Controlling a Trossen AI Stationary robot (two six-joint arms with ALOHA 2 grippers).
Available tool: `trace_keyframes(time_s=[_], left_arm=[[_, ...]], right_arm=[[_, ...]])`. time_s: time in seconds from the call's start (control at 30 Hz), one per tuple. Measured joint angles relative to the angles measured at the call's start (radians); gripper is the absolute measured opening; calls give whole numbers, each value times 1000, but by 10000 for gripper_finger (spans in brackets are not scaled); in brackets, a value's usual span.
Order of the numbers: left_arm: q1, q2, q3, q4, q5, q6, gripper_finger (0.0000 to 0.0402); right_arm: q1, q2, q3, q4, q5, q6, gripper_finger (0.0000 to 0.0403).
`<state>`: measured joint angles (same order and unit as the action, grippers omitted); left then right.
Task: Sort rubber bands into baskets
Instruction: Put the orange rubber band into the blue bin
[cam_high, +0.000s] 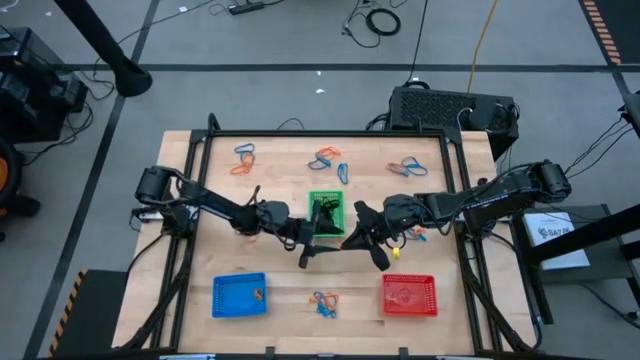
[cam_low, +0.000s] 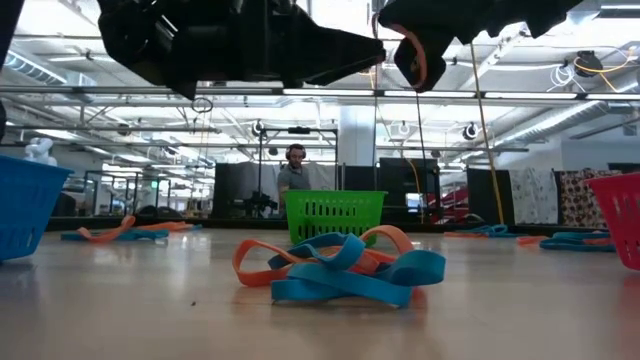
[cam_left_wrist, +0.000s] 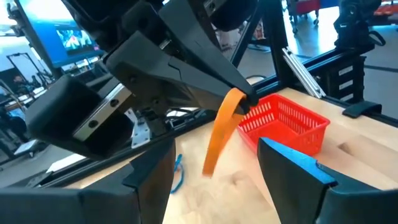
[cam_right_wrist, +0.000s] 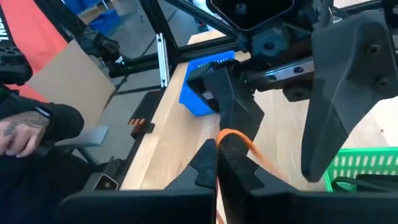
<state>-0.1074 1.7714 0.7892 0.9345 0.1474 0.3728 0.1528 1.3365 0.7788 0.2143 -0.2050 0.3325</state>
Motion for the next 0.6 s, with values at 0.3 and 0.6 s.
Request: trace_keyframes(time_s=[0.3, 0.6], left_arm=[[0, 0, 2, -6, -1, 0, 201], [0, 0, 2, -4, -137, 0, 19]], right_arm=[[0, 0, 0, -2, -1, -2, 0], [0, 0, 0, -9, -2, -20, 0]])
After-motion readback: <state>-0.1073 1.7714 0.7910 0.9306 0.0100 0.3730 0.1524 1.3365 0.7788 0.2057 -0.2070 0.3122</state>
